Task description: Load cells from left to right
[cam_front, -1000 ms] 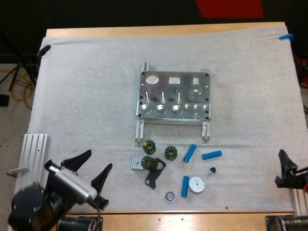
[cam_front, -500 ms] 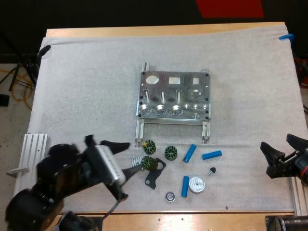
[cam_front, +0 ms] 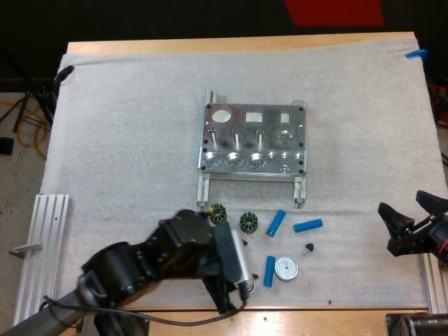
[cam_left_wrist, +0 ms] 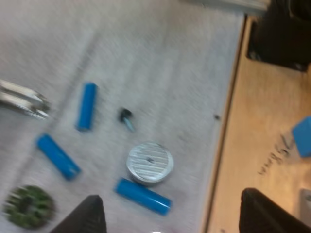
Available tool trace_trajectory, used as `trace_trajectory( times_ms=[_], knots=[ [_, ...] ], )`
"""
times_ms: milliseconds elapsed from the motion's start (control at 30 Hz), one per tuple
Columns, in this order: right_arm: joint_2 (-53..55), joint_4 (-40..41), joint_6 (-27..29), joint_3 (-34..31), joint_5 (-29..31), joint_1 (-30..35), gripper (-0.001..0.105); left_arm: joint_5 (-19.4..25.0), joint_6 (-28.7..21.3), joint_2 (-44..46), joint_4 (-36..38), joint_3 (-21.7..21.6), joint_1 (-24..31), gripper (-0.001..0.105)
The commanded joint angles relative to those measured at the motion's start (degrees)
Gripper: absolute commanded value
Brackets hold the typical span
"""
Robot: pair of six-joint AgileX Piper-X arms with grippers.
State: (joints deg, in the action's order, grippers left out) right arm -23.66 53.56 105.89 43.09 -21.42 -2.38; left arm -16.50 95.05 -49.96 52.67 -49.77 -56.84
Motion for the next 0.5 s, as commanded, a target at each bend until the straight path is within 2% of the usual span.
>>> trace_trajectory(
  times_ms=[0,67,267,300,367,467],
  knots=[
    [0.0,-1.7,0.6,0.7,-0.4,0.1,0.070,2.6,4.4,-1.0,-0.2,-0.6,-1.5,0.058],
    [-0.9,-3.5,0.6,0.7,-0.2,0.1,0.070,4.4,9.2,-3.0,-0.2,-0.6,-3.1,0.058],
    [-5.7,-7.8,-1.7,0.7,-0.2,0.1,0.070,5.6,14.0,-8.8,-2.8,-0.6,-7.6,0.058],
    [-6.3,-8.1,-1.8,0.7,-0.4,0.1,0.070,6.6,15.0,-9.4,-3.3,-0.6,-8.2,0.058],
    [-8.4,-8.8,-1.8,0.7,-0.7,0.1,0.070,12.1,19.7,-12.3,-3.3,-0.6,-8.9,0.058],
    [-9.8,-8.8,-2.3,0.7,-0.7,0.1,0.070,14.1,22.3,-17.3,-3.5,-0.6,-8.6,0.058]
  ],
)
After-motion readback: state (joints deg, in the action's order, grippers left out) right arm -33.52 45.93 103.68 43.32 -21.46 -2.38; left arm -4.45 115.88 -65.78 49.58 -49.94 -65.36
